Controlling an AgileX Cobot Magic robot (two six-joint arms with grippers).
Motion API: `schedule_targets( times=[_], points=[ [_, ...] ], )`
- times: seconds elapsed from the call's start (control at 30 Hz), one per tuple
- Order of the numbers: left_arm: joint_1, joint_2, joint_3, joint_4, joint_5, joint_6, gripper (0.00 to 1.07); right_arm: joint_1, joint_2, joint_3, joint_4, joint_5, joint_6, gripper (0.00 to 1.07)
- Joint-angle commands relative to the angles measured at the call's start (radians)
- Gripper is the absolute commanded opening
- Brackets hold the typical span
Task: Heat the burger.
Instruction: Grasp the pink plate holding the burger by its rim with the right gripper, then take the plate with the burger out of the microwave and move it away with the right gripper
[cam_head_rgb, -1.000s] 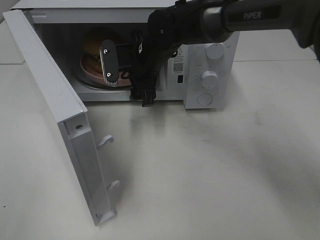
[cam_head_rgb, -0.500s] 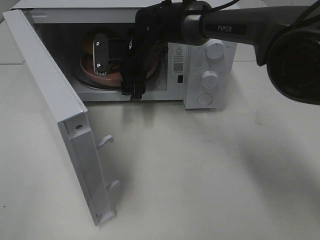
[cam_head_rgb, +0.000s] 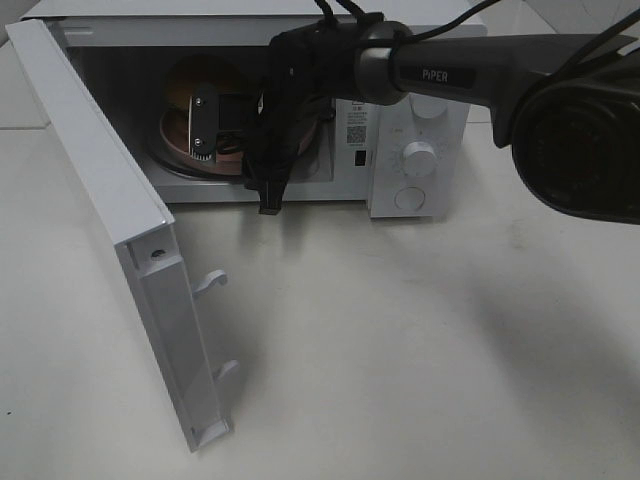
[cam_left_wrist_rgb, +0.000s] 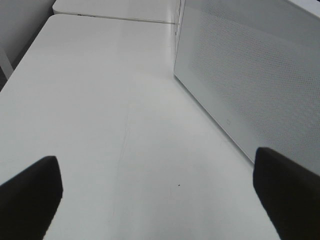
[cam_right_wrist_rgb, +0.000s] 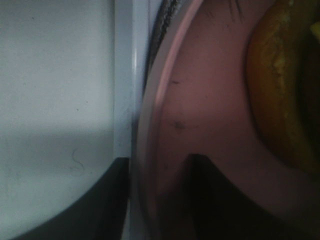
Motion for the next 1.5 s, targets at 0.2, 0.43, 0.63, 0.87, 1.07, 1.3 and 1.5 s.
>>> schedule_targets(
  times=[0.2, 0.43, 0.63, 0.87, 1.07, 1.3, 1.5],
  points=[
    [0.000, -0.020, 0.003, -0.001, -0.006, -0.004, 0.95, -0.004, -0.004, -0.011, -0.008, -0.017, 0.020, 0.00],
    [0.000, -0.020, 0.003, -0.001, -0.006, -0.004, 0.95, -0.004, -0.004, -0.011, -0.008, -0.005, 0.020, 0.00],
    [0.000, -0.020, 0.003, -0.001, -0.006, -0.004, 0.95, -0.003, -0.008, -0.011, -0.008, 0.034, -0.010, 0.00],
    [0.000, -0.020, 0.003, -0.001, -0.006, -0.004, 0.95, -0.001, -0.063, 0.057, -0.049, 0.032, -0.075, 0.00],
    [0.000, -0.020, 0.003, -0.001, -0.006, -0.004, 0.95, -0.001, -0.117, 0.133, -0.080, -0.002, -0.110, 0.00],
    [0.000, -0.020, 0.003, -0.001, -0.006, -0.004, 0.95, -0.001, -0.200, 0.284, -0.090, -0.132, -0.174, 0.00],
    [0.000, -0.020, 0.003, -0.001, -0.006, -0.004, 0.95, -0.001, -0.274, 0.416, -0.091, -0.270, -0.238, 0.00]
  ],
)
